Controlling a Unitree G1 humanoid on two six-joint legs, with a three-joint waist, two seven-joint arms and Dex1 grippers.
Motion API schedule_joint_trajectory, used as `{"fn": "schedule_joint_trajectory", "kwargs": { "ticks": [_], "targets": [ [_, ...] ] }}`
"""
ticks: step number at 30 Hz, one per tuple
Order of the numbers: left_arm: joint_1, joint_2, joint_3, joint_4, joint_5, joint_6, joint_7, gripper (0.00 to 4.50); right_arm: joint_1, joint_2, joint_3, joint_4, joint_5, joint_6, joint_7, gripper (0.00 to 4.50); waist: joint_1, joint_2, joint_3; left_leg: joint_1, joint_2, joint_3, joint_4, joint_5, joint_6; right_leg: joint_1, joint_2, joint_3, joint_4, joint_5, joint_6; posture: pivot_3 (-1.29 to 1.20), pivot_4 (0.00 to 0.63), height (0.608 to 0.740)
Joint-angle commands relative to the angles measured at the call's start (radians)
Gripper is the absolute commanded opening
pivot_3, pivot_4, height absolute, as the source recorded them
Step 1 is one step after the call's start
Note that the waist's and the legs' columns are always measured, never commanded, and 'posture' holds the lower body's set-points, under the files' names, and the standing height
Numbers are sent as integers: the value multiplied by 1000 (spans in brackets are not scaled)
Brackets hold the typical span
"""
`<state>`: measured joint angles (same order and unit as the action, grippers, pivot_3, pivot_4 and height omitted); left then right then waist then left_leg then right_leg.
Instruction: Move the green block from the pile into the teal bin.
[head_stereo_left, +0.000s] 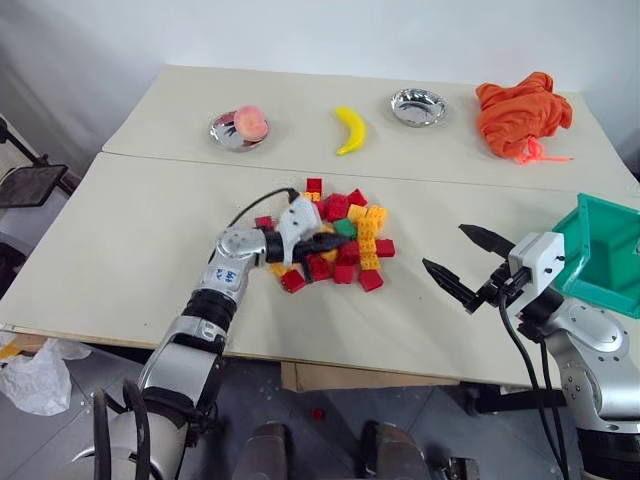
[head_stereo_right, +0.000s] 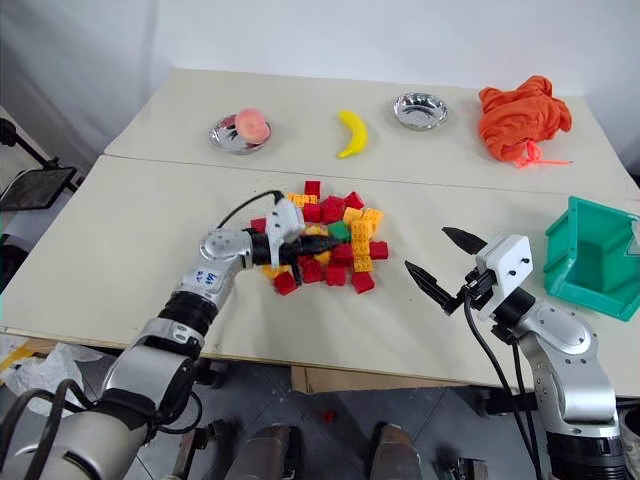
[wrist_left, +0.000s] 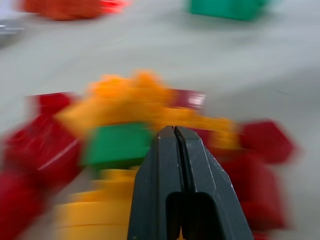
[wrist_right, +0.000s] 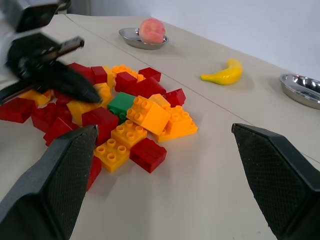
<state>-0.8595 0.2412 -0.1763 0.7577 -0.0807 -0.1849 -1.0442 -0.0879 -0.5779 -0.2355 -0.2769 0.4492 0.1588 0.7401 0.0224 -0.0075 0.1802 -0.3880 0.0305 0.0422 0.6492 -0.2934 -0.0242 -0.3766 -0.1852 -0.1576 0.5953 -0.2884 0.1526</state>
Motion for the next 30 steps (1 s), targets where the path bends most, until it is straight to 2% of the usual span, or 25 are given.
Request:
{"fn": "schedule_joint_trajectory", "kwargs": {
  "ticks": [1, 4, 9, 12, 17, 21, 24, 27, 30],
  "targets": [
    [25, 5, -8, -86, -15, 17, -46, 26, -8, -2, 2, -33, 16, -1, 8, 4500, 0, 0, 0, 0, 0, 0, 0, 0, 0, 0, 0, 0, 0, 0, 0, 0, 150, 740],
    [46, 25, 28, -130, -38, 56, -28, 26, -5, -2, 2, -35, 17, -2, 13, 4500, -1, 0, 0, 0, 0, 0, 0, 0, 0, 0, 0, 0, 0, 0, 0, 0, 150, 740],
    [155, 122, 212, -263, -181, 86, 2, 26, 19, 3, -4, -29, 17, -20, 21, 4500, -12, 0, 0, 0, 1, 0, 0, 0, 0, 0, 0, 0, 1, 0, 0, 0, 150, 740],
    [275, 208, 316, -343, -235, 106, 29, 651, 26, 4, -9, -20, 10, -34, 16, 4500, -21, 0, 0, 1, 1, 0, 0, 0, 0, 0, 0, 0, 1, 0, 0, 0, 150, 740],
    [454, 348, 417, -386, -237, 101, 45, 2199, 28, -7, -27, -1, 20, -34, 29, 4500, -24, 0, 0, 1, 1, -1, 0, 0, 0, 0, 0, 1, 2, 0, 0, 0, 150, 740],
    [500, 387, 448, -447, -242, 134, 96, 3499, 24, -15, -35, 10, 14, -28, 36, 4500, -9, 0, 0, 1, 1, -1, 1, 0, 0, 0, 0, 1, 2, 0, 0, 0, 150, 740],
    [511, 400, 412, -507, -245, 166, 62, 4424, 17, -20, -37, 24, 10, -26, 42, 4500, -4, 0, 0, 1, 1, -1, 2, -1, 0, 0, 0, 1, 2, 0, 0, 0, 150, 740],
    [448, 389, 333, -554, -265, 254, 3, 4490, 6, -26, -31, 41, 6, -29, 50, 4500, 2, 0, 0, 1, 1, 0, 1, -1, 0, 0, 0, 1, 2, 0, 0, 0, 150, 740],
    [290, 340, 249, -519, -225, 360, 43, 4490, -10, -26, -26, 57, 4, -31, 55, 4500, 6, 0, 0, 0, 1, -1, 3, -1, 0, 0, 0, 1, 3, 0, 0, 0, 150, 740]
  ]
}}
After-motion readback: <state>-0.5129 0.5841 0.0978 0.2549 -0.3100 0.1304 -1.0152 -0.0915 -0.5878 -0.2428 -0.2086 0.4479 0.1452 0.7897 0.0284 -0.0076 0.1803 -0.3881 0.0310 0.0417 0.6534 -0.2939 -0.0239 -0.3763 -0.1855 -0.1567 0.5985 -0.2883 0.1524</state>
